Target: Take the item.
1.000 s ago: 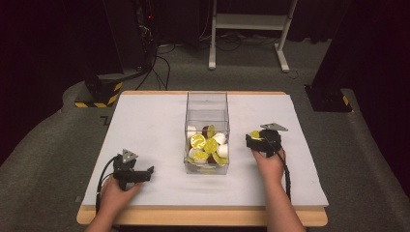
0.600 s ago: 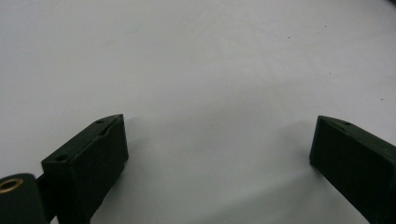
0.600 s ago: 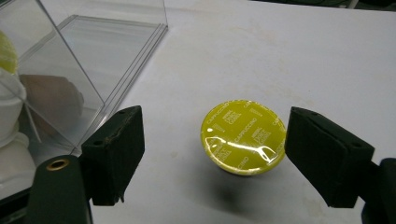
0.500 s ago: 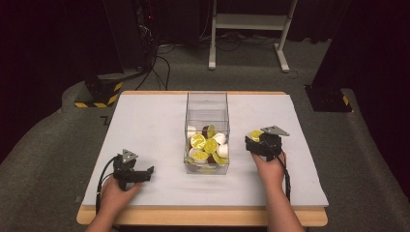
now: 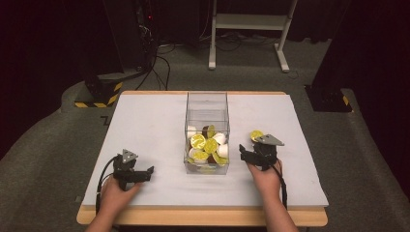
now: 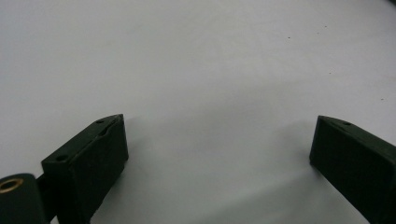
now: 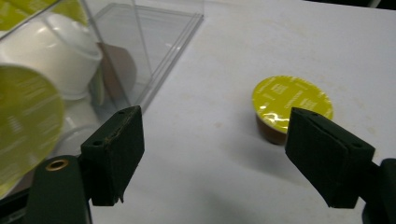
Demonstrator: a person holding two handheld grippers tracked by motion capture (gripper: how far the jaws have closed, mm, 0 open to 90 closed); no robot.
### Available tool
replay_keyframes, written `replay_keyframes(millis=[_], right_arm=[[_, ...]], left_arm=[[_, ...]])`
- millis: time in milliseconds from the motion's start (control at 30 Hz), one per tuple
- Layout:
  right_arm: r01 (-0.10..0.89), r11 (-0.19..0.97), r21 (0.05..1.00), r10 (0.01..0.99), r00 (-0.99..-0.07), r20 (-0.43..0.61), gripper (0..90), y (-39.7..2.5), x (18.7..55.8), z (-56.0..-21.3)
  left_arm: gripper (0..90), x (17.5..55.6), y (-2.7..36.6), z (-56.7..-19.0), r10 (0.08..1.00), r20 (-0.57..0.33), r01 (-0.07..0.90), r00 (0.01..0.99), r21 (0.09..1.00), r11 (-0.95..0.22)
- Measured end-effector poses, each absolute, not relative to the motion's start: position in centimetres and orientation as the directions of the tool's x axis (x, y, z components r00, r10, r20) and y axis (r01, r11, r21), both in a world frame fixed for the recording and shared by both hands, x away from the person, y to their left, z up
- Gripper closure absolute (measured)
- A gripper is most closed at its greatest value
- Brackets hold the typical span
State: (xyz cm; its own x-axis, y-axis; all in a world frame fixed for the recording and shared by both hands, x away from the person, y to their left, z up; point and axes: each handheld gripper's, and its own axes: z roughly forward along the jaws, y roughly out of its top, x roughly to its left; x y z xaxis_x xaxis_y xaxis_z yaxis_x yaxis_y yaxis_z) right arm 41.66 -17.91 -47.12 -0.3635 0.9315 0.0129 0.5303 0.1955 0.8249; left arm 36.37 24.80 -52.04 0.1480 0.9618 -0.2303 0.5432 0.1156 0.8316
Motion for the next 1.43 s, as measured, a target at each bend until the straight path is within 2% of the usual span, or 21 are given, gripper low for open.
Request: replay_keyframes(millis=[433,667,1433], right_arm=[[0.545,0.252,0.799,0.907,-0.422,0.001,21.3,-16.3,39.0,-48.2],[0.637,0.297,0.712,0.911,-0.412,-0.011,20.9,-16.6,38.8,-50.4],[0.629,0.304,0.716,0.911,-0.412,-0.025,20.7,-16.5,38.7,-50.5]], left_arm=[[4.6,36.4,24.8,-52.0,0.962,-0.230,0.543,0.148,0.832,0.115],[4.6,36.4,24.8,-52.0,0.962,-0.229,0.543,0.148,0.832,0.115],[4.6,36.4,24.8,-52.1,0.962,-0.230,0.541,0.147,0.833,0.117]])
